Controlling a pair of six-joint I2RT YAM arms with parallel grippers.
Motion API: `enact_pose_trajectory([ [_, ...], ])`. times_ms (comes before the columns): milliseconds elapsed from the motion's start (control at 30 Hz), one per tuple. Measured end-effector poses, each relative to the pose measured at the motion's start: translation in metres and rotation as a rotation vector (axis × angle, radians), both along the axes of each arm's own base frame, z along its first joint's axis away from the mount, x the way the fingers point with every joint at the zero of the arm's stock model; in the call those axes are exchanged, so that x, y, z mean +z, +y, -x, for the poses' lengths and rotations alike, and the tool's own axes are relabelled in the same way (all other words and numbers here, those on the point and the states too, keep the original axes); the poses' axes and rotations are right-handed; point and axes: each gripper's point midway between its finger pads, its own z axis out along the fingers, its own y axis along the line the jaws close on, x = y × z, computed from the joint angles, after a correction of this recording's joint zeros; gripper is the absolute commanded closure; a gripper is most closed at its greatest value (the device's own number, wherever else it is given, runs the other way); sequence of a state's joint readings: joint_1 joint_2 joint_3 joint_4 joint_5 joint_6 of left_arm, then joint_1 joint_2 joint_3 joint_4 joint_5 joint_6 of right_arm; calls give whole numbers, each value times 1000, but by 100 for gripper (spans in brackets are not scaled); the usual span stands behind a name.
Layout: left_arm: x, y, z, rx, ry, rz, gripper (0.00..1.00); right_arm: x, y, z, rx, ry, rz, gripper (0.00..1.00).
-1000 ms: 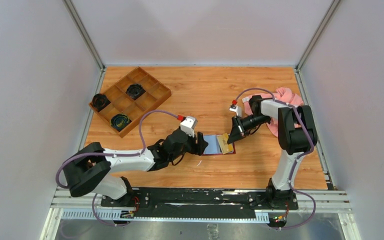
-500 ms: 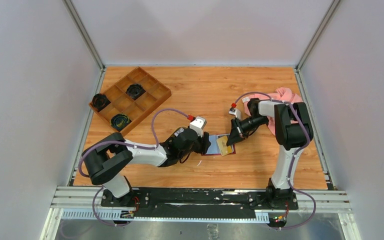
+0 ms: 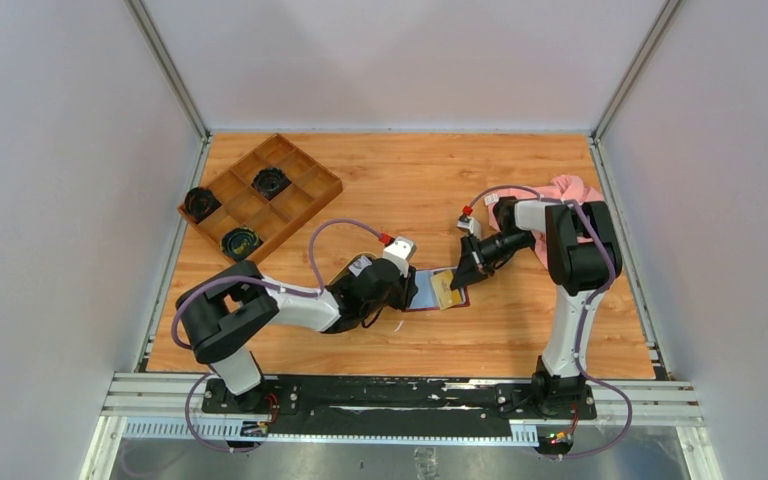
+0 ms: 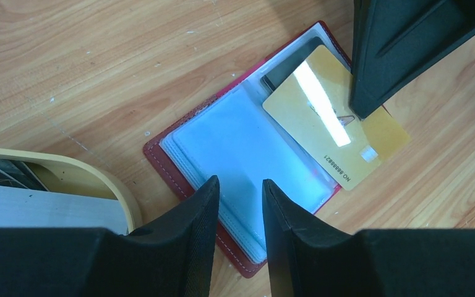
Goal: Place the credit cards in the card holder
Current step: Insert the credit card into the card holder.
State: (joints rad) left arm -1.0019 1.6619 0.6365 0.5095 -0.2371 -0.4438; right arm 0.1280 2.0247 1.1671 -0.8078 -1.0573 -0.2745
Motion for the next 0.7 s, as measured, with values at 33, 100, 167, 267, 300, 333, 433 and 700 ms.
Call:
enact_pose_trajectory([
  [33,-1,0,0,1,2,-1,67,1,1,-1,-1,0,-5,100],
  [100,-3,0,0,2,5,-3,68,2,2,-2,-3,1,-15,100],
  [167,-7,0,1,3,12,-9,69,3,2,-3,-2,0,-19,100],
  [267,-10,0,0,6,20,-12,70,3,4,-4,1,-4,-22,100],
  [300,-10,-1,0,7,20,-11,70,3,4,-5,1,-4,-23,100],
  [333,-10,-2,-1,8,21,-11,71,3,5,-4,4,-1,-23,100],
  [433,-11,-3,-1,10,25,-10,71,1,5,-5,4,10,-25,100],
  [700,-11,-4,-2,15,33,-13,73,2,7,-5,10,28,-42,100],
])
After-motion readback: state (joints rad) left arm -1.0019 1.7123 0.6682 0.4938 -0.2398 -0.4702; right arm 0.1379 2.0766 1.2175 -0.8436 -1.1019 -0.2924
